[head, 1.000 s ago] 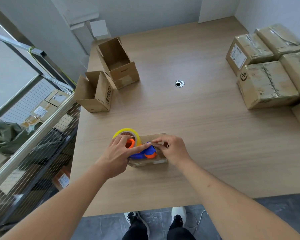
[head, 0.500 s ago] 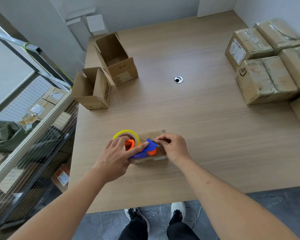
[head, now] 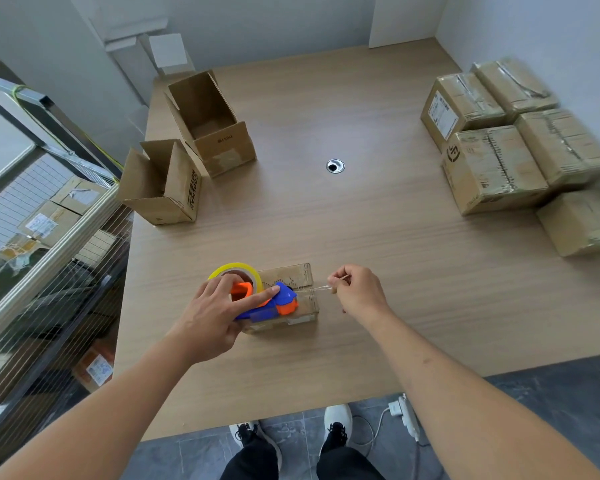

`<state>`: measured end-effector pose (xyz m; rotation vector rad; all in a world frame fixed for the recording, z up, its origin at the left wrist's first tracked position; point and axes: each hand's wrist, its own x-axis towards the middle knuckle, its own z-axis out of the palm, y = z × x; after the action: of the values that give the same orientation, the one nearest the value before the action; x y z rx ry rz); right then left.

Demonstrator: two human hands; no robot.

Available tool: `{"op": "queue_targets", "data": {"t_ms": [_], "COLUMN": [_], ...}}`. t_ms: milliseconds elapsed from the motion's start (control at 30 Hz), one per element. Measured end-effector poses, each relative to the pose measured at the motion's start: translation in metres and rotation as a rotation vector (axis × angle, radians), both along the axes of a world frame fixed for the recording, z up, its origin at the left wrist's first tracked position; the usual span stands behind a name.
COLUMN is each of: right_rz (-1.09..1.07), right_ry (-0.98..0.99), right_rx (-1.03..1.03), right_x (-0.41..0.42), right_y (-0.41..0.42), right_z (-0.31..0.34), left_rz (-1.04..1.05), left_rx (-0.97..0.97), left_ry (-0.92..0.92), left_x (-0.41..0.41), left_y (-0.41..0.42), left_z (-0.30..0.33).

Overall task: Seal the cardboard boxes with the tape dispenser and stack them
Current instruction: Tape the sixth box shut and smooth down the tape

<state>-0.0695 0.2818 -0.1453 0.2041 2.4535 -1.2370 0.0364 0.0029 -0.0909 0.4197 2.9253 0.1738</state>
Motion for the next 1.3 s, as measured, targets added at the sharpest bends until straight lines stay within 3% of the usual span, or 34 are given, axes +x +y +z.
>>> {"op": "queue_targets", "data": {"t_ms": [233, 467, 600, 800, 933, 1000, 1133, 1300], "right_rz": [0.025, 0.012, -0.053, -0.253, -0.227, -0.195, -0.114, 0.057], "right_ry": [-0.108, -0.075, -0.053, -0.186, -0.2, -0.151, 0.135, 0.166], "right_rx": [-0.027, -0.075, -0.14, -0.357, -0.377, -0.47, -0.49, -0.402], "right_x": [-0.012, -0.011, -0.005, 0.001, 0.007, 0.013, 0.026, 0.035], "right_y": [-0.006, -0.011, -0.016, -0.028, -0.036, -0.043, -0.057, -0.061], "right_z": [-0.013, -0.034, -0.045, -0.051, -0.055, -0.049, -0.032, -0.042], "left_rz": [0.005, 0.03, 0.036, 0.049, 0.05, 0.051, 0.044, 0.034], "left_rx": [0.037, 0.068, 0.095, 0.113, 0.125, 0.133, 0.126, 0.092], "left_ry": [-0.018, -0.031, -0.037, -0.049, -0.042, -0.04, -0.035, -0.067], "left_x": [-0.003, -0.002, -0.001, -0.002, -0.002, -0.002, -0.002, -0.008], "left_y": [-0.001, 0.0, 0.0, 0.001, 0.0, 0.0, 0.001, 0.0], "left_z": [0.0, -0.006, -0.008, -0.008, -0.009, -0.01, -0.01, -0.005]}}
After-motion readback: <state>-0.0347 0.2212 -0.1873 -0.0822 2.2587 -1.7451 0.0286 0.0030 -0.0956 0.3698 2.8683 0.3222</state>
